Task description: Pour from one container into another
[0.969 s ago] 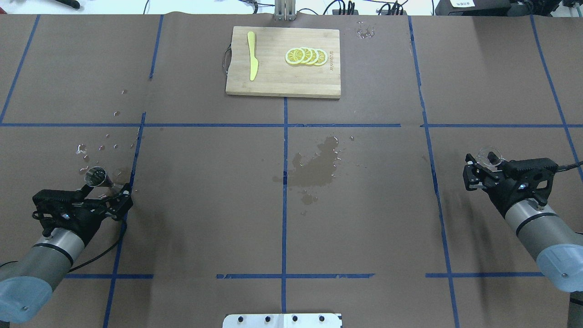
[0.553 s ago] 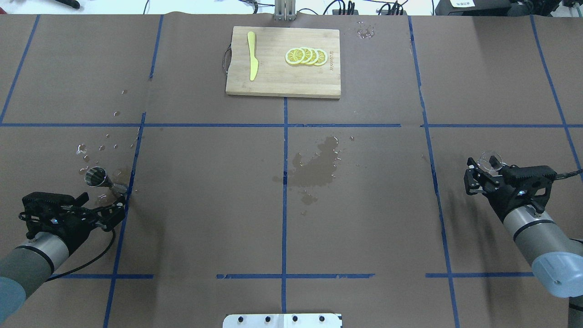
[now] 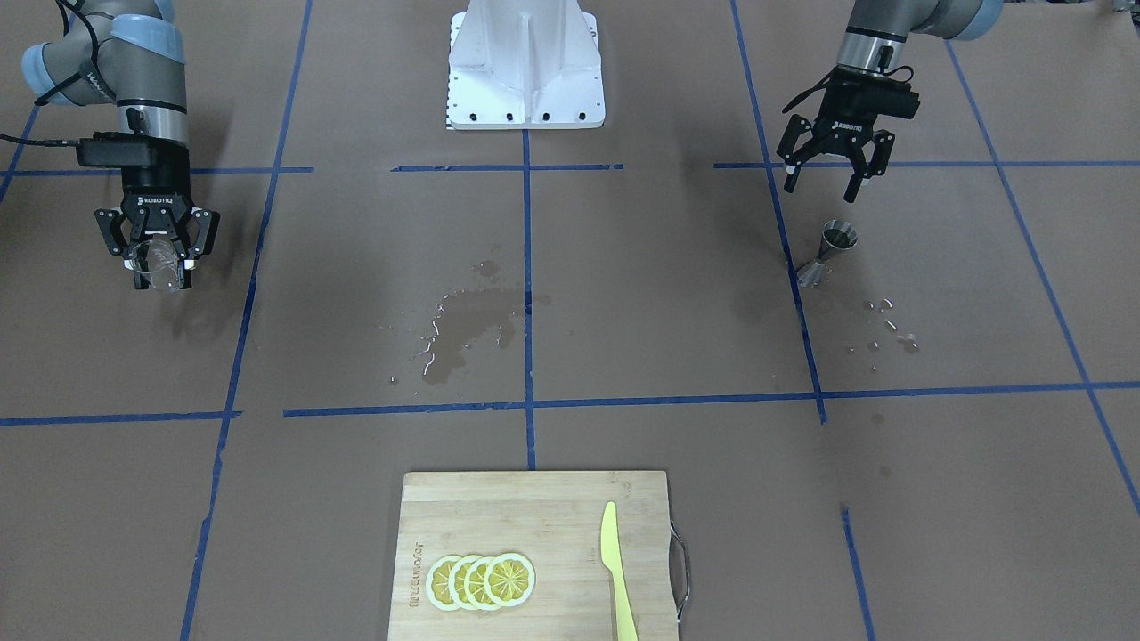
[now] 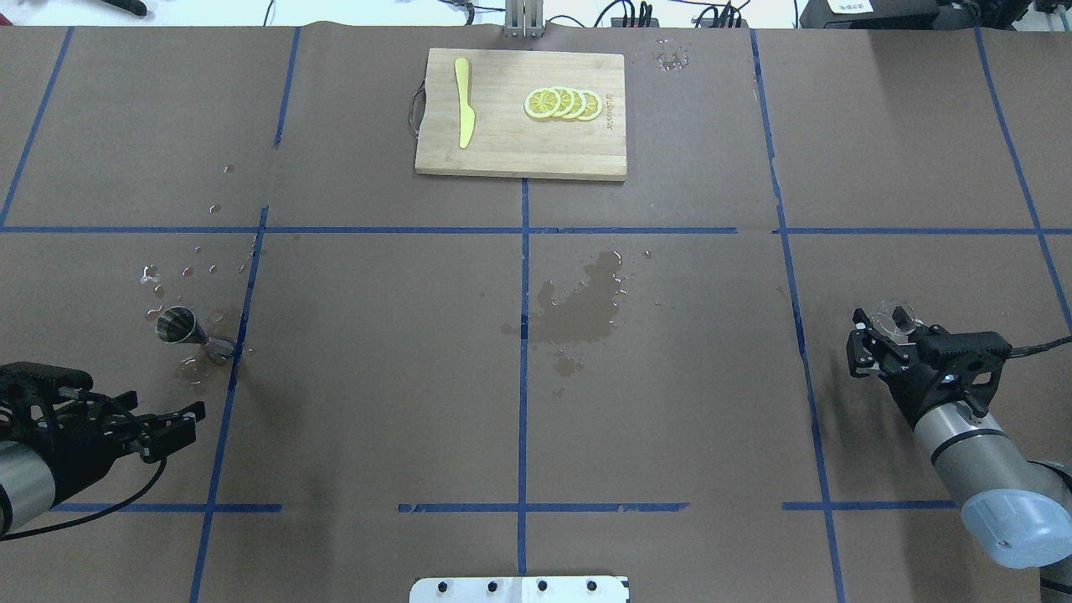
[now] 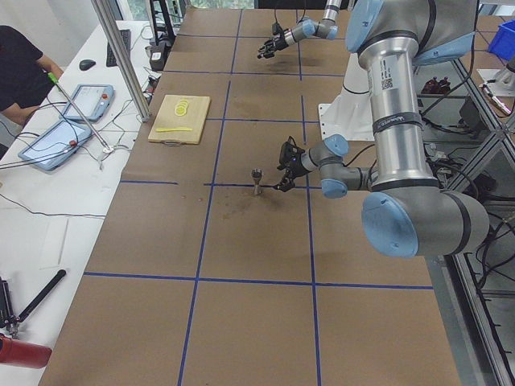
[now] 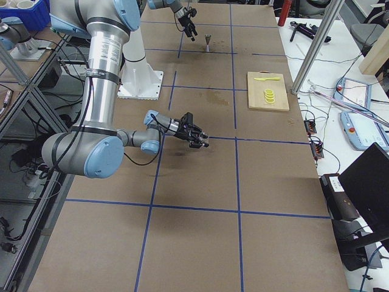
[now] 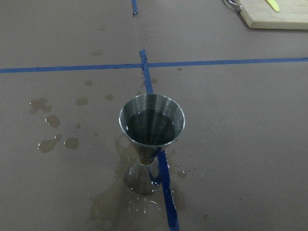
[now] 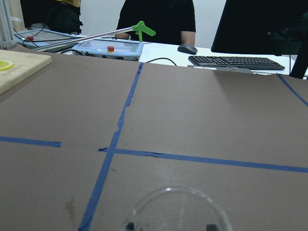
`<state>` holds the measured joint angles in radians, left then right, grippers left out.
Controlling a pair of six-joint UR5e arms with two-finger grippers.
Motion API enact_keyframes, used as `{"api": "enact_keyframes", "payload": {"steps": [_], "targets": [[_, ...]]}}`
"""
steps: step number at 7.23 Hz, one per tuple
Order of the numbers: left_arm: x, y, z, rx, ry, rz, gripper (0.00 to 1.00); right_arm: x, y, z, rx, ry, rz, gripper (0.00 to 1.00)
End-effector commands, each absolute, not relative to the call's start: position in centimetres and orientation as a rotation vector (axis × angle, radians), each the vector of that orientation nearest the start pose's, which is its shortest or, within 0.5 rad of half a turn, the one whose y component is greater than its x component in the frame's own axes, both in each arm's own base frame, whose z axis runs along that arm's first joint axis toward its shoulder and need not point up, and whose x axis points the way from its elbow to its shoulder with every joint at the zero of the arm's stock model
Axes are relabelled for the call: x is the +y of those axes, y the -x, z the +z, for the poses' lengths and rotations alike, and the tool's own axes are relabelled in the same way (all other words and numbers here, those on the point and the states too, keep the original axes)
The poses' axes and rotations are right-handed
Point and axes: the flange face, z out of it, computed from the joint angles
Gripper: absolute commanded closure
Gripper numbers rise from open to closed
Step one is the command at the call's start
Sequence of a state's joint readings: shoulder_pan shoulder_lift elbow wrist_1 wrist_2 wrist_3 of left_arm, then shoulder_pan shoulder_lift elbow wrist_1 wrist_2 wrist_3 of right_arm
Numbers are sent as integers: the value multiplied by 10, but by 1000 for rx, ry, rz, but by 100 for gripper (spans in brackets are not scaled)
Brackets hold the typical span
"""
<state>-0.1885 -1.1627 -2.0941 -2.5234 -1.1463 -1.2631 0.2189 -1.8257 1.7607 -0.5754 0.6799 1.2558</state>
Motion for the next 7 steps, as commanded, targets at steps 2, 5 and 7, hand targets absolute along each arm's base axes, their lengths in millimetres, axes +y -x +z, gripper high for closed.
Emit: {"api": "enact_keyframes", "payload": {"steps": [2, 5, 7], "targets": [[-226, -277, 441, 945, -591, -49, 0, -274, 364, 548, -662, -1018, 311, 100], [-231, -268, 438, 949, -581, -53, 0, -266, 386, 546, -684, -1020, 308, 87], [-245, -241, 426, 943, -595, 2, 0, -265, 386, 553, -672, -1020, 299, 30]]}}
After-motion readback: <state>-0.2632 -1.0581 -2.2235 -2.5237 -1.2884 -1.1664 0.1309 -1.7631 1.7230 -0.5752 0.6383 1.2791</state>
